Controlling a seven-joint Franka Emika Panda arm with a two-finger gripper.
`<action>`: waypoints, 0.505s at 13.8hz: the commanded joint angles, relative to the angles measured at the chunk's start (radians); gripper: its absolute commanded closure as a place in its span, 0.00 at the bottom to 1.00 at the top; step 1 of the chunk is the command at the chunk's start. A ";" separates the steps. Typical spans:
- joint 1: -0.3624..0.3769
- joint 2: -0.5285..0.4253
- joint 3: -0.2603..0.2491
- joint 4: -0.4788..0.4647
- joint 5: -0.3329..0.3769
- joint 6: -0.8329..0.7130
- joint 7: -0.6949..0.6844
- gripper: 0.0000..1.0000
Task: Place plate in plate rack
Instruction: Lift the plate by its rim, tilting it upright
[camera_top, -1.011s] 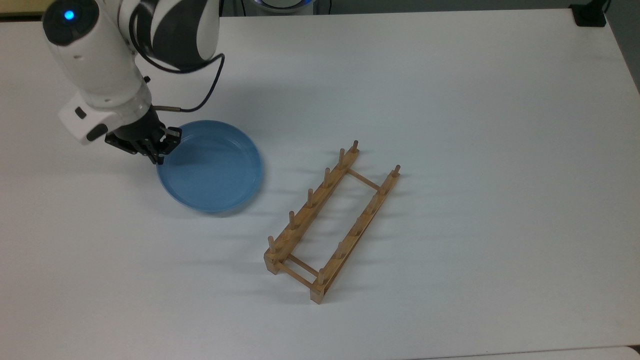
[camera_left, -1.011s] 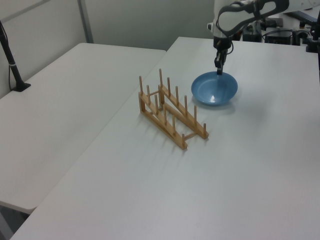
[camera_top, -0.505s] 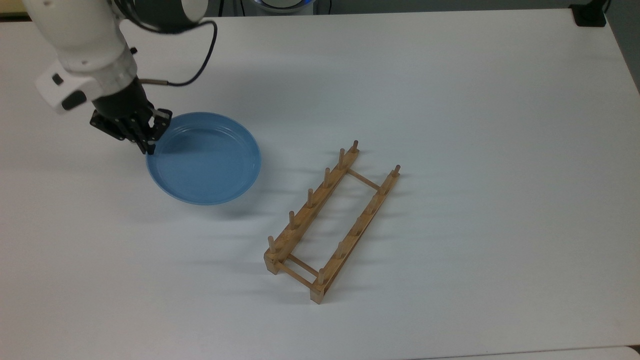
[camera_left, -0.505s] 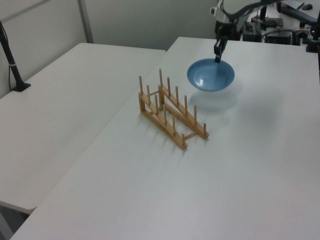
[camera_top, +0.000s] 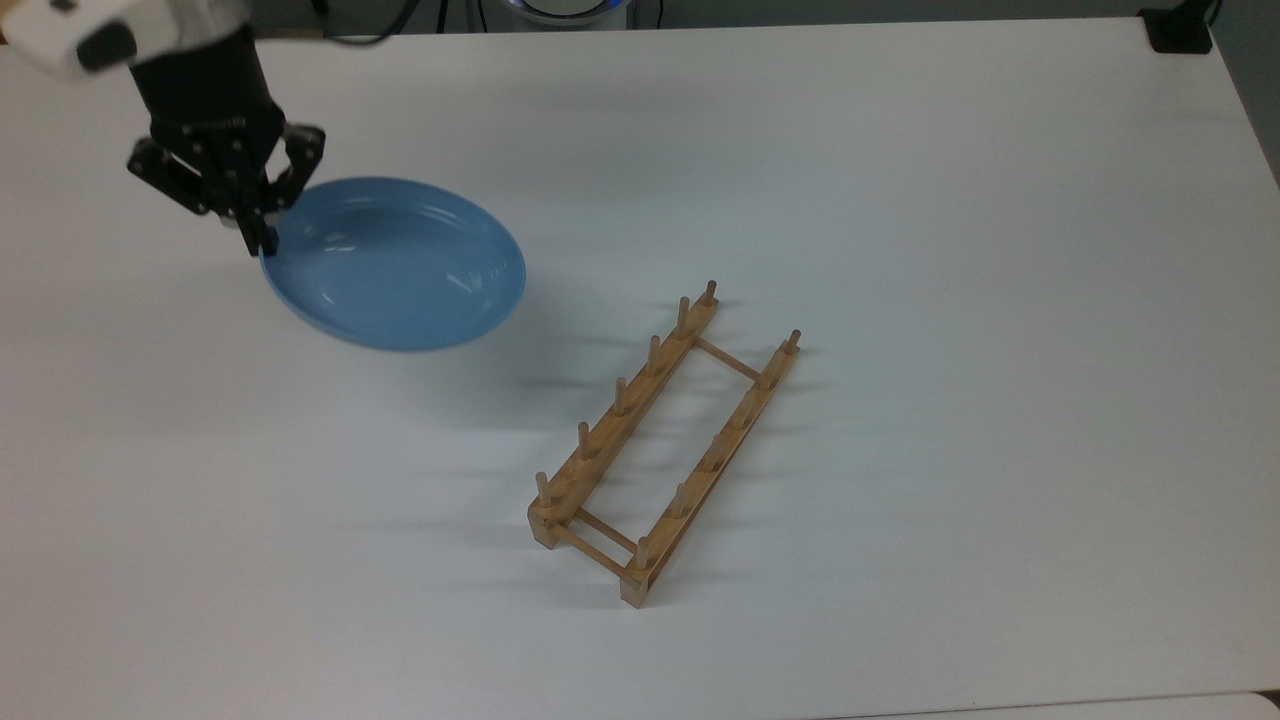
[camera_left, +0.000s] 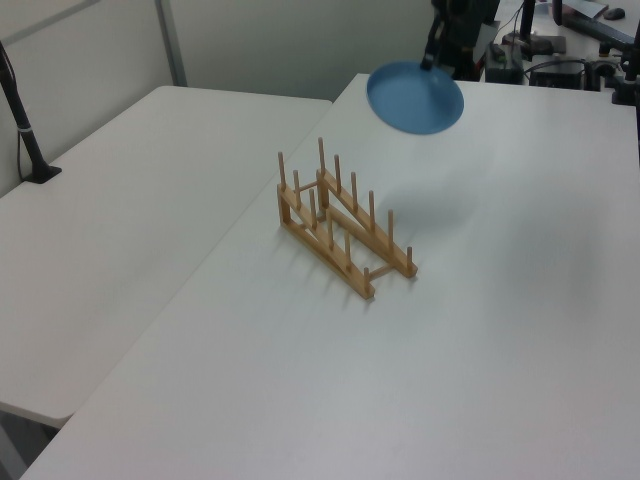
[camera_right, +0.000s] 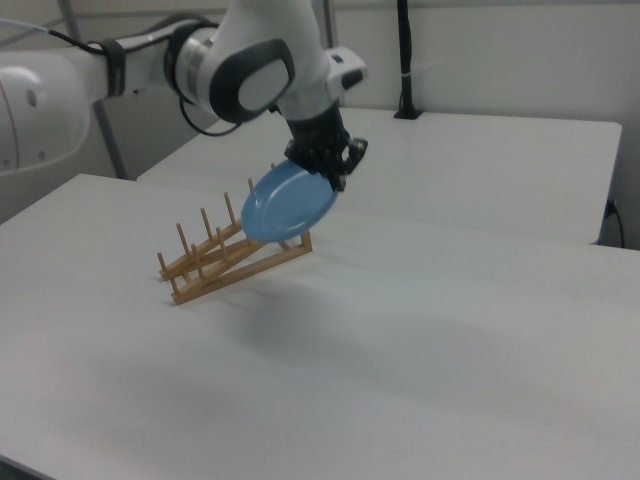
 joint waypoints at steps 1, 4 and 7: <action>0.103 -0.025 -0.091 0.052 0.002 0.019 -0.148 1.00; 0.217 -0.038 -0.134 0.069 -0.114 0.107 -0.157 1.00; 0.335 -0.064 -0.152 0.069 -0.229 0.155 -0.153 1.00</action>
